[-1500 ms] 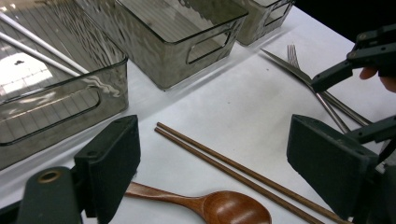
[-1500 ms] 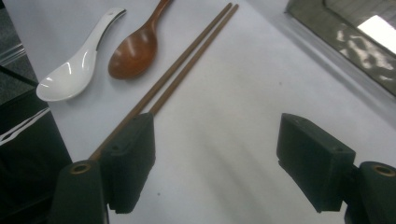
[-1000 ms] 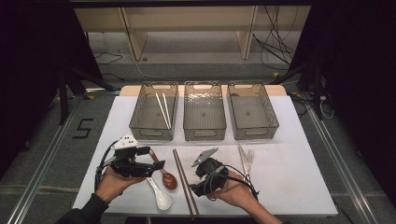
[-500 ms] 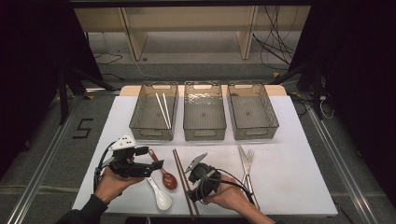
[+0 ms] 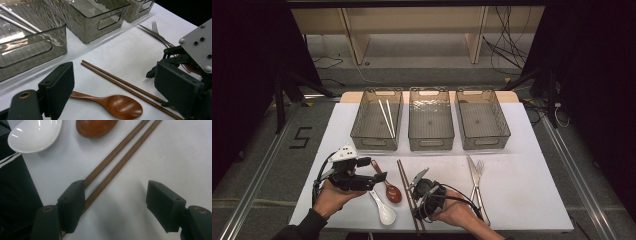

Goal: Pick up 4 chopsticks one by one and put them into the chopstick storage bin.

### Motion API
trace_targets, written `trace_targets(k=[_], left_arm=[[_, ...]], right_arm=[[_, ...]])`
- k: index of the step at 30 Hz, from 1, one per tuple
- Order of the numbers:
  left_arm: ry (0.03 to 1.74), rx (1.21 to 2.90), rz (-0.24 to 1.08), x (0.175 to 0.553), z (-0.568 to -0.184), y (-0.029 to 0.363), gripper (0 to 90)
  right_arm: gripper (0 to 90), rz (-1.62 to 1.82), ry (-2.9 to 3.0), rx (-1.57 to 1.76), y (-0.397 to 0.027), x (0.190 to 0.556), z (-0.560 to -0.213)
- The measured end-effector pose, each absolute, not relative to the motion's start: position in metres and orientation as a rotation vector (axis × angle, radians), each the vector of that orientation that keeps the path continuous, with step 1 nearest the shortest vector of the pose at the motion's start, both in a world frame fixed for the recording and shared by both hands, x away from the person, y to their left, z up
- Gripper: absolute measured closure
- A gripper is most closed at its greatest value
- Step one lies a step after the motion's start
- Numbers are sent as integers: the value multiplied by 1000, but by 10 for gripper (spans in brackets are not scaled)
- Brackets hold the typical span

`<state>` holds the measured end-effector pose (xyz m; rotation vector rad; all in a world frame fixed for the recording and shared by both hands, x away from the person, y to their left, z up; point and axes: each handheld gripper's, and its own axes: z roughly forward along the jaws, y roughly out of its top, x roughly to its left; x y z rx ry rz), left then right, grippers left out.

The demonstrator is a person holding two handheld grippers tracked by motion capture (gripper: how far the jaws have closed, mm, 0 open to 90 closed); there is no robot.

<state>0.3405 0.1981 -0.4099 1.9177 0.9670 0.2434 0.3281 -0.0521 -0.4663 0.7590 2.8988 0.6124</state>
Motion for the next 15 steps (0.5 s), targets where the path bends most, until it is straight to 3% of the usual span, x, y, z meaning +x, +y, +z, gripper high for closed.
trace_targets(k=[7, 15], left_arm=[[959, 1933, 245, 341, -410, 198, 160], [965, 1934, 244, 341, -411, 199, 160]], right_arm=[[343, 570, 2919, 735, -51, 326, -469], [468, 521, 2924, 703, -56, 329, -466]])
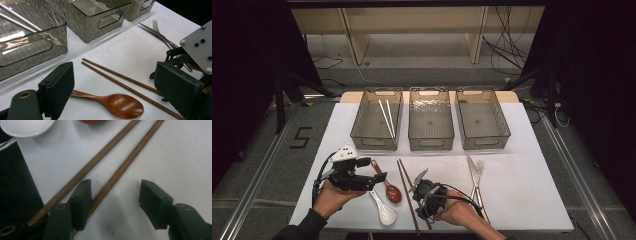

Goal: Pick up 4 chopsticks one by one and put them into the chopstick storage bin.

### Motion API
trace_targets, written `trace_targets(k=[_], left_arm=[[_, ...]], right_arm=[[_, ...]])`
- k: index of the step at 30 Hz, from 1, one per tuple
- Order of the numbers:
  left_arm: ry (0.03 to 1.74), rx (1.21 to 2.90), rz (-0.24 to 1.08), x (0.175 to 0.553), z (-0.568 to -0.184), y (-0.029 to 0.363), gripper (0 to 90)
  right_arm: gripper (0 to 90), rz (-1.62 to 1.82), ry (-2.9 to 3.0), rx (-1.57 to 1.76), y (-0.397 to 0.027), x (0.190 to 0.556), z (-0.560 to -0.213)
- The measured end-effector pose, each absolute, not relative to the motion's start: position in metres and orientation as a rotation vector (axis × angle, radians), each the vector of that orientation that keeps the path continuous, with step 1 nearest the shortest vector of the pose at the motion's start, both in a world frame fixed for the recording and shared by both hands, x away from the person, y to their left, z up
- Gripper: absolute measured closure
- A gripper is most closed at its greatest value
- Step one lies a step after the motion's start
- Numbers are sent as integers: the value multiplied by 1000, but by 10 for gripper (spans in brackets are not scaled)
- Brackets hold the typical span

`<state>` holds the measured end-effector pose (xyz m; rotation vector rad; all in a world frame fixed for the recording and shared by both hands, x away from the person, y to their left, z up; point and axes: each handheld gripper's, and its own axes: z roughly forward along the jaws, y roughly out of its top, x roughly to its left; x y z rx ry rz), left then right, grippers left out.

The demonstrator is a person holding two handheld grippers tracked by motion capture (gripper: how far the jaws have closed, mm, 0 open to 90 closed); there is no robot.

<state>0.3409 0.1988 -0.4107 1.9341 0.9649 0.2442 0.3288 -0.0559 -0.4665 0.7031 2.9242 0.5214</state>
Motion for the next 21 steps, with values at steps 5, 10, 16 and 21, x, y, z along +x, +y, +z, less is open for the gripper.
trace_targets(k=[5, 10, 16, 21], left_arm=[[962, 1938, 246, 341, -411, 198, 160], [965, 1939, 243, 341, -412, 198, 161], [964, 1938, 242, 341, -412, 198, 160], [961, 1943, 241, 341, -412, 198, 160]], right_arm=[[570, 492, 2930, 714, -59, 330, -464], [704, 479, 2928, 758, -63, 334, -463], [758, 466, 2932, 842, -71, 340, -461], [782, 441, 2923, 885, -77, 344, -460]])
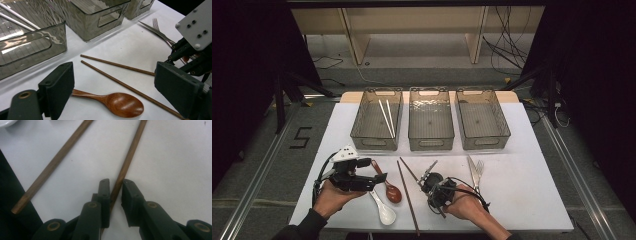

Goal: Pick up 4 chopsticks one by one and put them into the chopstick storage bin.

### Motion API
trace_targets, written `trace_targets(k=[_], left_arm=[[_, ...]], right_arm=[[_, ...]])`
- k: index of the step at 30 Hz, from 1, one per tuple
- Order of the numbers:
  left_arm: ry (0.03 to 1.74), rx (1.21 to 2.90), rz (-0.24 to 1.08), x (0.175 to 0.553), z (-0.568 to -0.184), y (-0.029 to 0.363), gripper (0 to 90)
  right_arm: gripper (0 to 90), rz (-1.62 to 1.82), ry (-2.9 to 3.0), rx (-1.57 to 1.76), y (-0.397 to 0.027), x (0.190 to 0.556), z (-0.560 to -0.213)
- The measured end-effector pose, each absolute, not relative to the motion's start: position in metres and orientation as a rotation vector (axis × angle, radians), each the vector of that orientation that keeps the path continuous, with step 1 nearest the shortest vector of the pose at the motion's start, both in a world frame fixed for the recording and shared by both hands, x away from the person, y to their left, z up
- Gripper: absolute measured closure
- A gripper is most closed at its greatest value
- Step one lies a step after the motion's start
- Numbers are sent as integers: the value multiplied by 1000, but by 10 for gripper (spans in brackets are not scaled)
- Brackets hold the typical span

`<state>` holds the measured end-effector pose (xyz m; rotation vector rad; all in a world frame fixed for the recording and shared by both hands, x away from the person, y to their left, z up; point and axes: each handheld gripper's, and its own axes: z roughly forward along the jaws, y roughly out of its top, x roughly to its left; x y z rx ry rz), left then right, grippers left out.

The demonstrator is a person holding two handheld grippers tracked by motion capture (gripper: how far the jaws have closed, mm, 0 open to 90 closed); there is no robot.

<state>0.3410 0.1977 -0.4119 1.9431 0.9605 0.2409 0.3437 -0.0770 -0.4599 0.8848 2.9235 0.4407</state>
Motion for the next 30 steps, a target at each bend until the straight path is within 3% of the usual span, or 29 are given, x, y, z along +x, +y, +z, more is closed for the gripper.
trace_targets(k=[6, 30], left_arm=[[961, 1944, 239, 341, -412, 197, 161], [975, 1937, 221, 343, -414, 199, 161]], right_arm=[[844, 422, 2918, 910, -82, 348, -460], [854, 502, 2914, 933, -94, 354, -453]])
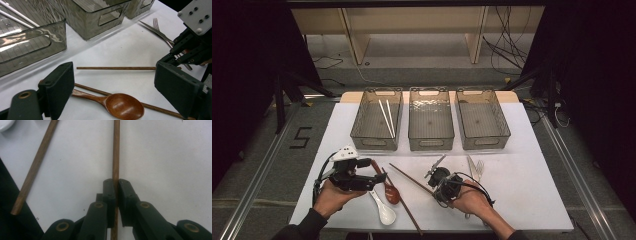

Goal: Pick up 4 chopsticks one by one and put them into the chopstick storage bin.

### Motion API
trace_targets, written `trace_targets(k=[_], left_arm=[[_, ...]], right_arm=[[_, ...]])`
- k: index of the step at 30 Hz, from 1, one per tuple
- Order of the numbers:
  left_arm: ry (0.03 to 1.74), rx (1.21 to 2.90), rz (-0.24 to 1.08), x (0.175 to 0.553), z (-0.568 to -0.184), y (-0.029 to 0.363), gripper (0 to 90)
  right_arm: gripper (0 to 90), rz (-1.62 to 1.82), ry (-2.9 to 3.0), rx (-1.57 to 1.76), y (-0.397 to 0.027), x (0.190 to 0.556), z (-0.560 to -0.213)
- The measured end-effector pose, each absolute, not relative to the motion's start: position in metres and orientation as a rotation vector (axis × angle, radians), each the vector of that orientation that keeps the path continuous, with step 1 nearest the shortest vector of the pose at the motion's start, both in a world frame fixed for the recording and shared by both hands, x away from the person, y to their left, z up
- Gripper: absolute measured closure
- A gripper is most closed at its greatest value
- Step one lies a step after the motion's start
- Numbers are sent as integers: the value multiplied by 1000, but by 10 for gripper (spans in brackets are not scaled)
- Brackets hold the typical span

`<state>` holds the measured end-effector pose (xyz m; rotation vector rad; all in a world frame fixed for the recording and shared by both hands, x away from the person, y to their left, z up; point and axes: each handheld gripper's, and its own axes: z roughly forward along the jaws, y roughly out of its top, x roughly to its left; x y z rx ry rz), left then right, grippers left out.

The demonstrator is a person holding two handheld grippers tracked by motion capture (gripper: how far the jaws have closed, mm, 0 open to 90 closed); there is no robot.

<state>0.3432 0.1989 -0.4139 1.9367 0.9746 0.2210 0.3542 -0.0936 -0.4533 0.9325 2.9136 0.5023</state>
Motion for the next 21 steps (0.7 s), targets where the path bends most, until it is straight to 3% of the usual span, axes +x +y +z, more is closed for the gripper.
trace_targets(k=[21], left_arm=[[983, 1845, 125, 345, -409, 182, 161]], right_arm=[[852, 915, 2685, 888, -105, 349, -410]])
